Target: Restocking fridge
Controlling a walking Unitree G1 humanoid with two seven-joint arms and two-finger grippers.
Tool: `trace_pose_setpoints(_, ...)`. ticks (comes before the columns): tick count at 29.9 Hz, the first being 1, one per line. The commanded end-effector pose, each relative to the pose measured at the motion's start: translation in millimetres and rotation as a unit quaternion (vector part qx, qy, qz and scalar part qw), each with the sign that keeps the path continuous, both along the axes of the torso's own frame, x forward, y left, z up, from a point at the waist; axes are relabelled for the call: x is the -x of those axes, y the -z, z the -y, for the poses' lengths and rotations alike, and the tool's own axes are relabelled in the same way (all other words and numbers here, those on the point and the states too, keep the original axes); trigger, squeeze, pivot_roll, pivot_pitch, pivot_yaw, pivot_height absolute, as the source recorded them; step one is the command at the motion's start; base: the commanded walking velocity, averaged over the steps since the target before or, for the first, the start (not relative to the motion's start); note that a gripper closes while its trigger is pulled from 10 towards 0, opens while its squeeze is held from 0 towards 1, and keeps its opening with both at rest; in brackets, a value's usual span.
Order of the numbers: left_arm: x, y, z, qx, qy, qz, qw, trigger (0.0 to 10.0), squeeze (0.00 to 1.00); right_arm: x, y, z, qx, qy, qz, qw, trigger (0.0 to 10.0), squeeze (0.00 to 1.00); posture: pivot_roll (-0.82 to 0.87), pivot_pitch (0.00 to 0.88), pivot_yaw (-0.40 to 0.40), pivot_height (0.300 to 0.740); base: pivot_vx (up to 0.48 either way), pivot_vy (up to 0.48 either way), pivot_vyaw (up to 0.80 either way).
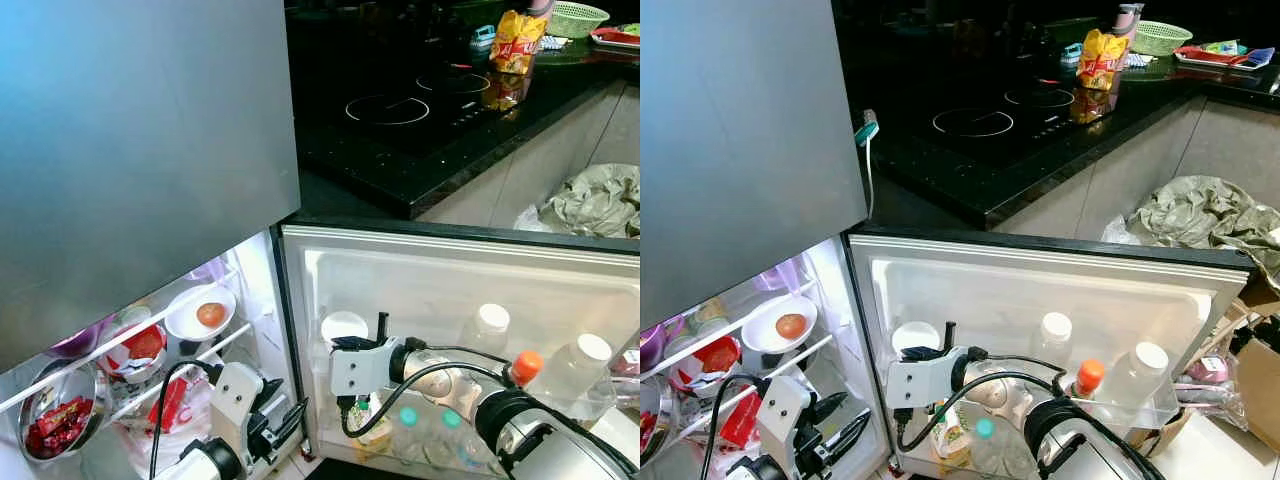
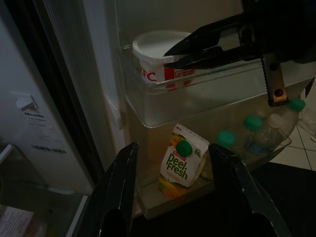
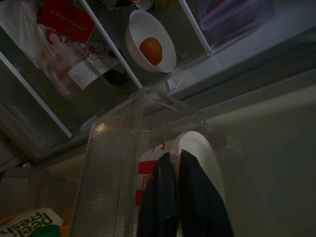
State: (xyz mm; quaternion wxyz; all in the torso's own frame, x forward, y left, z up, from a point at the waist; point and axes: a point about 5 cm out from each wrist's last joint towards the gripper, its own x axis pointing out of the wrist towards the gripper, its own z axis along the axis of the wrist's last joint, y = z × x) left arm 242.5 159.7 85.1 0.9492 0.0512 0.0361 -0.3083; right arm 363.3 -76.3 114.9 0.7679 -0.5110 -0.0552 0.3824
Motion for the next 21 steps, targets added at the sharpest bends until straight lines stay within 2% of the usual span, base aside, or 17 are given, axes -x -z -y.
trace_pose_setpoints(1, 3.8, 3.2, -1.4, -0.002, 0.003, -0.011, 1.0, 10.0, 0.0, 5.9, 12.3, 1.9, -0.004, 0.003, -0.028, 1.0, 10.0, 0.68, 0.01, 0.136, 0.011, 0.74, 0.0, 0.0, 0.0)
trace_pose_setpoints(2, 3.7, 3.0, -1.0, -0.002, 0.005, -0.012, 1.0, 10.0, 0.0, 5.7, 12.1, 2.1, -0.004, 0.004, -0.028, 1.0, 10.0, 0.81, 0.01, 0.136, 0.012, 0.74, 0.0, 0.0, 0.0)
trace_pose_setpoints(4, 3.7, 2.9, -0.3, -0.004, 0.009, -0.012, 1.0, 10.0, 0.0, 5.4, 11.7, 2.4, -0.004, 0.005, -0.026, 1.0, 10.0, 0.8, 0.01, 0.135, 0.012, 0.74, 0.0, 0.0, 0.0)
trace_pose_setpoints(8, 3.9, 3.3, 1.0, -0.011, 0.016, -0.013, 1.0, 10.0, 0.0, 4.2, 10.3, 3.5, 0.003, 0.006, -0.017, 1.0, 10.0, 0.73, 0.0, 0.132, 0.013, 0.74, 0.0, 0.0, 0.0)
trace_pose_setpoints(9, 3.9, 3.4, 1.1, -0.011, 0.016, -0.013, 1.0, 10.0, 0.0, 3.7, 9.7, 3.8, 0.006, 0.007, -0.012, 1.0, 10.0, 0.55, 0.0, 0.132, 0.013, 0.74, 0.0, 0.0, 0.0)
trace_pose_setpoints(10, 3.7, 3.4, 1.2, -0.012, 0.016, -0.013, 1.0, 10.0, 0.0, 3.3, 9.3, 4.0, 0.007, 0.008, -0.009, 1.0, 10.0, 0.24, 0.0, 0.131, 0.013, 0.74, 0.0, 0.0, 0.0)
trace_pose_setpoints(11, 3.6, 3.5, 1.3, -0.012, 0.016, -0.013, 1.0, 10.0, 0.0, 3.1, 9.0, 4.1, 0.008, 0.009, -0.008, 1.0, 10.0, 0.02, 0.0, 0.131, 0.013, 0.74, 0.0, 0.0, 0.0)
trace_pose_setpoints(18, 4.4, 4.0, 2.9, -0.012, 0.02, -0.015, 1.0, 10.0, 0.0, 2.9, 8.8, 5.4, 0.008, 0.008, -0.019, 1.0, 10.0, 0.0, 0.0, 0.127, 0.013, 0.74, 0.0, 0.0, 0.0)
trace_pose_setpoints(19, 4.6, 4.1, 3.1, -0.012, 0.021, -0.015, 1.0, 10.0, 0.0, 2.8, 9.2, 6.4, 0.005, 0.01, -0.029, 1.0, 10.0, 0.0, 0.0, 0.125, 0.013, 0.74, 0.0, 0.0, 0.0)
trace_pose_setpoints(20, 5.2, 4.3, 2.9, -0.011, 0.021, -0.016, 1.0, 10.0, 0.0, 2.7, 9.9, 9.2, -0.021, 0.017, -0.078, 0.997, 10.0, 0.0, 0.0, 0.125, 0.013, 0.74, 0.0, 0.0, 0.0)
trace_pose_setpoints(21, 5.3, 4.4, 2.8, -0.011, 0.021, -0.016, 1.0, 10.0, 0.0, 2.8, 9.9, 10.2, -0.03, 0.019, -0.095, 0.995, 10.0, 0.0, 0.0, 0.125, 0.013, 0.74, 0.0, 0.0, 0.0)
